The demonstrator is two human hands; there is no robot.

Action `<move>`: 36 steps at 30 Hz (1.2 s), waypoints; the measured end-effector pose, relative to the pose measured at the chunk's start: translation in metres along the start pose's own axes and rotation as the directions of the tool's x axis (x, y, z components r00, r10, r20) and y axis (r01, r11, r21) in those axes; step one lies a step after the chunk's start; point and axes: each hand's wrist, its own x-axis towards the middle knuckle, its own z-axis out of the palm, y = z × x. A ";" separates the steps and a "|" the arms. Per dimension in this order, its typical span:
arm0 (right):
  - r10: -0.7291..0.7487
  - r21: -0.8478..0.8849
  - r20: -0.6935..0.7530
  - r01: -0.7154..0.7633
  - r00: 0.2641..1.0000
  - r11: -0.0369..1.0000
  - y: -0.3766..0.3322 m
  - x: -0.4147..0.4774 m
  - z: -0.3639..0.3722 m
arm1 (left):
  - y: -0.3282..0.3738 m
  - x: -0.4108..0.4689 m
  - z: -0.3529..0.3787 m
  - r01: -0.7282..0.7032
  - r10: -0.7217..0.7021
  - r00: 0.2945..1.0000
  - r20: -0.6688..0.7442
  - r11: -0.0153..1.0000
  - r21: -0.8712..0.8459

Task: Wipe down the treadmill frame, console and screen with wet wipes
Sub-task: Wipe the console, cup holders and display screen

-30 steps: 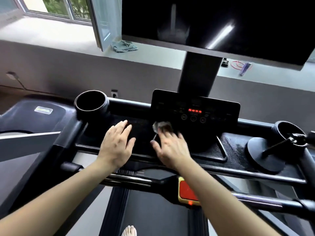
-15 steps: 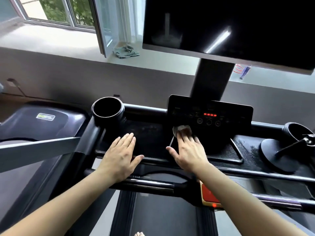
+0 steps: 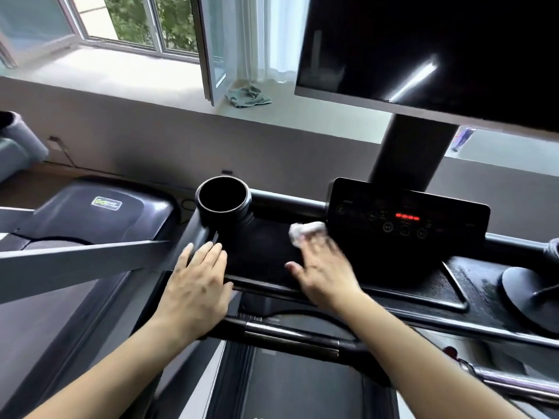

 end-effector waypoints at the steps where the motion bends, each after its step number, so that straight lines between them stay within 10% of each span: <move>1: 0.102 -0.015 0.002 -0.102 0.995 0.995 0.009 0.000 -0.002 | -0.003 -0.002 -0.001 0.022 -0.022 1.000 -0.003 1.000 -0.018; 4: 0.216 -0.003 0.066 -0.216 0.974 0.976 -0.026 0.011 -0.004 | -0.009 -0.008 0.000 0.074 -0.076 0.997 -0.022 0.995 -0.069; 14: -0.234 0.080 0.037 0.230 0.972 0.970 -0.103 -0.025 0.016 | -0.013 -0.001 0.000 0.094 -0.137 0.986 -0.094 0.927 -0.364; 26: 0.126 0.128 -0.025 -0.121 0.992 0.984 0.026 -0.136 0.006 | 0.135 0.052 0.003 -0.442 0.399 0.890 -0.219 0.645 -0.623; 36: 0.380 0.544 -0.168 -0.236 0.910 0.805 0.120 -0.186 0.000 | 0.275 0.097 0.011 -0.397 0.454 0.888 -0.071 0.681 -0.616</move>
